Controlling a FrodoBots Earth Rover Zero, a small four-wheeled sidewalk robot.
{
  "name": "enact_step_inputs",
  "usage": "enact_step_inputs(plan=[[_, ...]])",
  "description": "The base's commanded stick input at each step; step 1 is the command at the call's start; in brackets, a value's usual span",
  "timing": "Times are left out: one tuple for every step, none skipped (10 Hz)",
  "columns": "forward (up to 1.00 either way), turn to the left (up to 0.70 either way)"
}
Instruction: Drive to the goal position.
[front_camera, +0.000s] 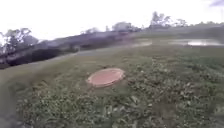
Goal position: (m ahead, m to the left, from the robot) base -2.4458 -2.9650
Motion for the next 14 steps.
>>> enact_step_inputs(plan=[[-0.5, 0.0], [-0.5, 0.0], [-0.5, 0.0], [-0.5, -0.02], [-0.5, -0.03], [-0.5, -0.03], [-0.5, 0.0], [-0.5, 0.0], [-0.5, 0.0], [-0.5, 0.0], [-0.5, 0.0], [-0.5, 0.0], [-0.5, 0.0], [-0.5, 0.0]])
